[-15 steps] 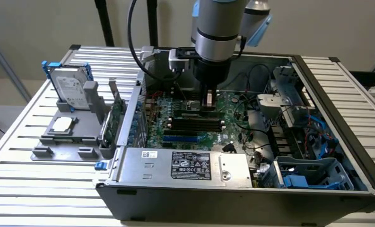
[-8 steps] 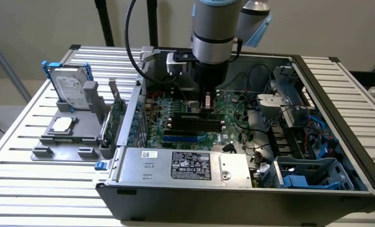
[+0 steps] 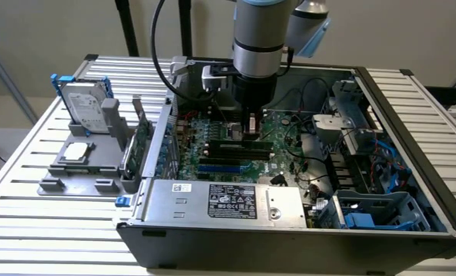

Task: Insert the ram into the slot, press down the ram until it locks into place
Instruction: 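Insert the ram into the slot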

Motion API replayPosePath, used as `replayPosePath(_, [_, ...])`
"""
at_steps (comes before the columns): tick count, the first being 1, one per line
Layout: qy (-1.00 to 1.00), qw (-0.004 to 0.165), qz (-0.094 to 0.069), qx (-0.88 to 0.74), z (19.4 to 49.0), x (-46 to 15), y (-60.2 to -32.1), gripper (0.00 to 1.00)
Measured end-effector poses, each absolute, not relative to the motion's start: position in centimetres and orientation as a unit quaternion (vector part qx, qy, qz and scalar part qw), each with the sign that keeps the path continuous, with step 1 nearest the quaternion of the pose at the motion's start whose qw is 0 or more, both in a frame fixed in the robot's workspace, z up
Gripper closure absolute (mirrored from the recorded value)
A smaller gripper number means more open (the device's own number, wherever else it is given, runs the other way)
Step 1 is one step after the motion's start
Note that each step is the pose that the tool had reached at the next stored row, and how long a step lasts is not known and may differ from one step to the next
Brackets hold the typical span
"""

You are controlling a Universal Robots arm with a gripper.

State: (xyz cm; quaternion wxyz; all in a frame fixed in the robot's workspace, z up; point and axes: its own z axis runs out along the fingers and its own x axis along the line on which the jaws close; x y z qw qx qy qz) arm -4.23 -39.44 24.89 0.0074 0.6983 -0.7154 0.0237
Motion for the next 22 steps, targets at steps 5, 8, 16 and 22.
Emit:
replayPosePath(5, [-0.715,0.012,0.021,0.698,24.79,-4.23,-39.27,0.87])
replayPosePath(8, [-0.715,0.014,0.021,0.698,24.69,-4.23,-38.98,0.87])
replayPosePath(16, [-0.715,0.016,0.022,0.698,24.29,-4.23,-38.73,0.87])
replayPosePath(22, [-0.715,0.017,0.023,0.698,24.15,-4.23,-38.72,0.87])
